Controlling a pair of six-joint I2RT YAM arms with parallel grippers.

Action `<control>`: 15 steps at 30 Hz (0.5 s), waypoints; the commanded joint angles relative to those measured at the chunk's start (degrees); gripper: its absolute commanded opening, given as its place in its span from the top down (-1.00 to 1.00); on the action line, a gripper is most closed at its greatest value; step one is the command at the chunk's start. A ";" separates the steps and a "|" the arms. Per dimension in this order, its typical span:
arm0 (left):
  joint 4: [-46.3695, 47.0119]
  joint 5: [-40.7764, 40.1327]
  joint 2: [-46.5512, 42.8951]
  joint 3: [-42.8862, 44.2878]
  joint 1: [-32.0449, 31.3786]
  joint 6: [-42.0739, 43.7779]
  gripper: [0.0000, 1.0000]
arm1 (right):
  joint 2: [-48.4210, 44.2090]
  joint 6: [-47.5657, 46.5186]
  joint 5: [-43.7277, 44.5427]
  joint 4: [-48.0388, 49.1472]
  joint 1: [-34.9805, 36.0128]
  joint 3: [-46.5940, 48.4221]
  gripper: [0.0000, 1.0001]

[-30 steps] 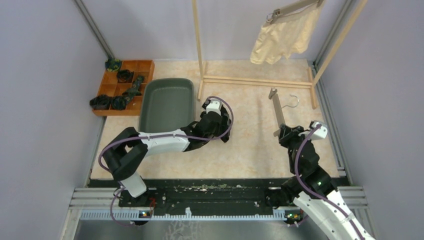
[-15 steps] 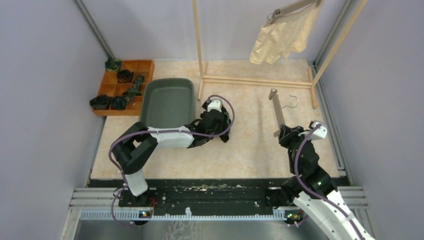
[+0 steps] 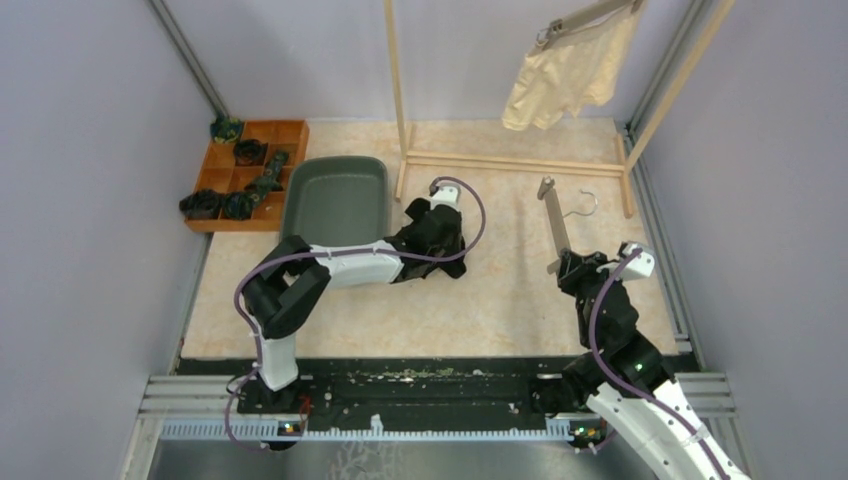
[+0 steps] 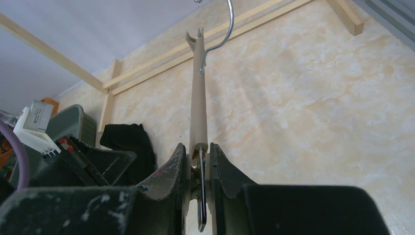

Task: Clip the underwear to the hanger
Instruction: Flatten out the underwear at the center of the board.

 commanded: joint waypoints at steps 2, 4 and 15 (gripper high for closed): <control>-4.58 -6.76 3.24 6.18 -2.12 7.56 1.00 | -0.56 -0.22 0.28 2.95 0.25 1.09 1.00; -8.67 -12.09 6.05 10.54 -3.97 11.96 1.00 | -0.56 -0.17 0.28 3.01 0.25 1.05 1.00; -21.53 -26.34 22.37 32.07 -11.00 26.91 1.00 | -0.73 -0.36 0.85 2.36 0.25 1.48 1.00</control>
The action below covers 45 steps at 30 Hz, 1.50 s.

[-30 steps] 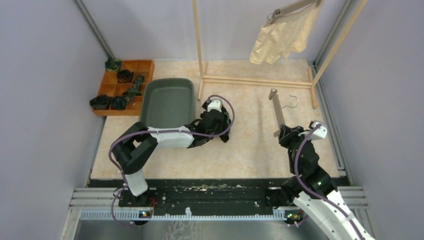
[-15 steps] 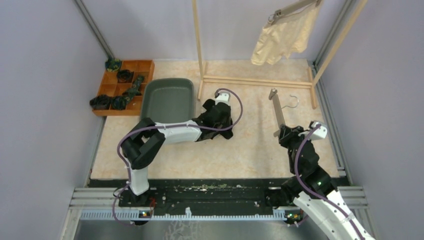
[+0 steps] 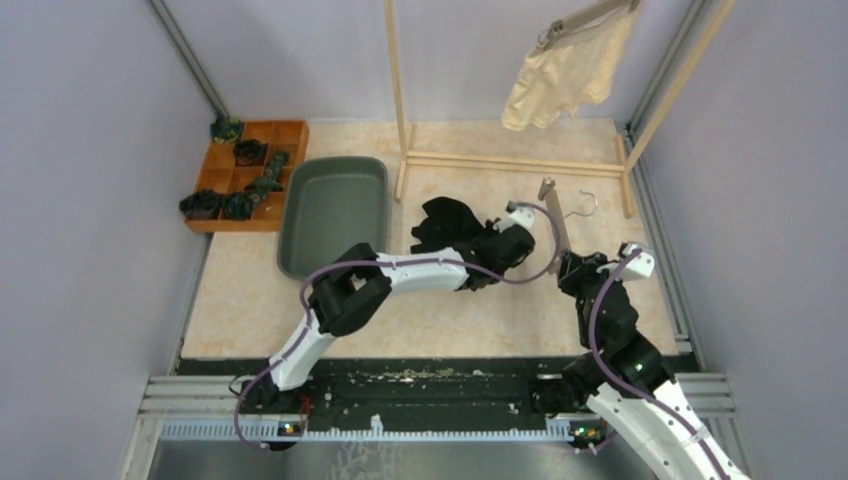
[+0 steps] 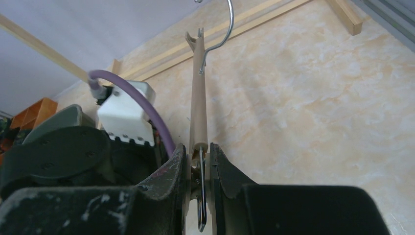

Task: Clip the underwear to the hanger
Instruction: Flatten out the underwear at the center of the board.

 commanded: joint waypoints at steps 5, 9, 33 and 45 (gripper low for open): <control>3.14 -1.71 -0.22 -2.60 -1.15 8.86 0.29 | -1.59 -0.71 2.48 0.97 0.25 2.08 1.00; 12.55 0.78 -7.26 -10.78 -1.48 10.05 -0.53 | -2.01 -1.06 3.51 0.35 0.25 2.30 1.00; 28.73 29.62 -36.41 -45.23 4.79 -12.70 -0.63 | -1.60 -1.06 2.69 0.36 0.29 2.41 1.00; 32.02 34.10 -30.81 -44.34 12.82 -13.11 -0.61 | -1.63 -1.08 2.48 0.56 0.25 2.33 1.00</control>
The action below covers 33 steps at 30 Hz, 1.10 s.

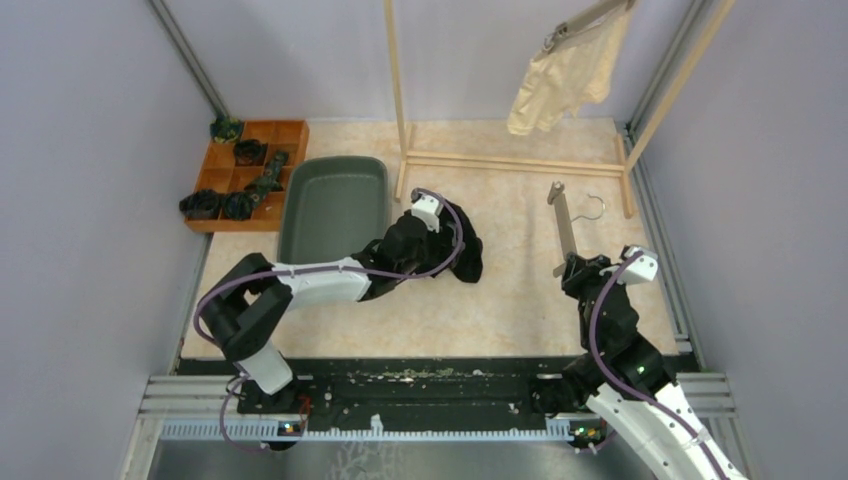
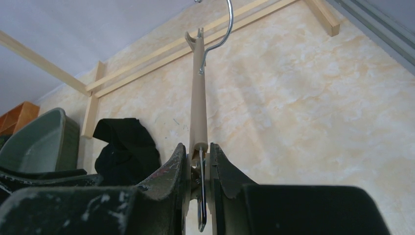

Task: Clip the underwear to the hanger
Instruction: Flatten out the underwear at the center of the board.

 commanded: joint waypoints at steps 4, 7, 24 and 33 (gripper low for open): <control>4.01 5.89 6.06 2.42 2.69 -0.35 -0.60 | -0.32 -0.45 -0.01 3.38 0.25 2.20 1.00; 5.45 7.15 7.62 2.56 3.07 0.02 -0.59 | -0.13 -0.49 0.05 3.53 0.25 2.11 1.00; 7.18 5.44 15.55 6.18 3.30 2.54 -0.57 | 0.38 -0.65 -0.12 4.01 0.25 1.70 1.00; 8.07 5.68 18.76 6.06 3.26 3.74 -0.23 | 0.49 -0.58 -0.38 4.27 0.27 1.58 1.00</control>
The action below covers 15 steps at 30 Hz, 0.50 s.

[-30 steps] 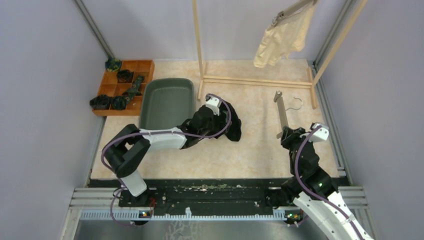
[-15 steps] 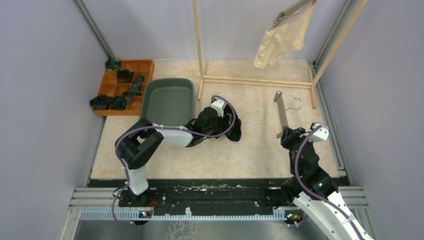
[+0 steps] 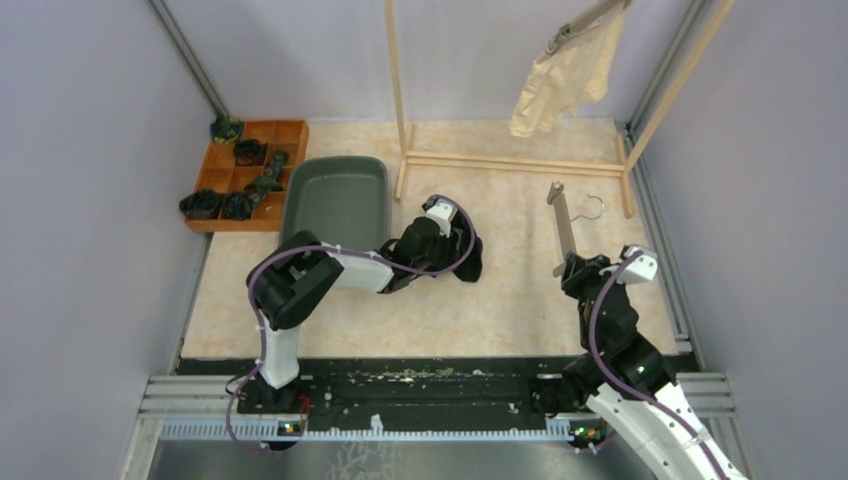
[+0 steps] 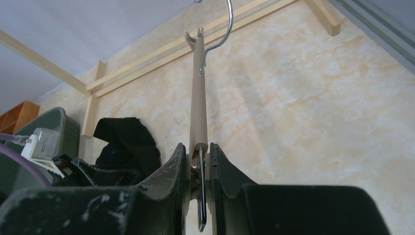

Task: Clip the underwear to the hanger
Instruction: Flatten out the underwear at the center of the board.

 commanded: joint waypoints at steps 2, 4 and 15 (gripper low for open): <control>1.93 0.78 2.23 0.78 0.21 0.77 0.01 | 0.36 -0.50 -0.23 4.23 0.25 1.66 1.00; 2.33 0.82 2.42 0.53 0.22 0.75 0.33 | 0.40 -0.55 -0.30 4.34 0.25 1.52 1.00; -8.46 -1.30 -10.12 0.84 0.11 0.96 1.00 | 3.85 0.31 -5.39 9.56 0.25 -0.67 1.00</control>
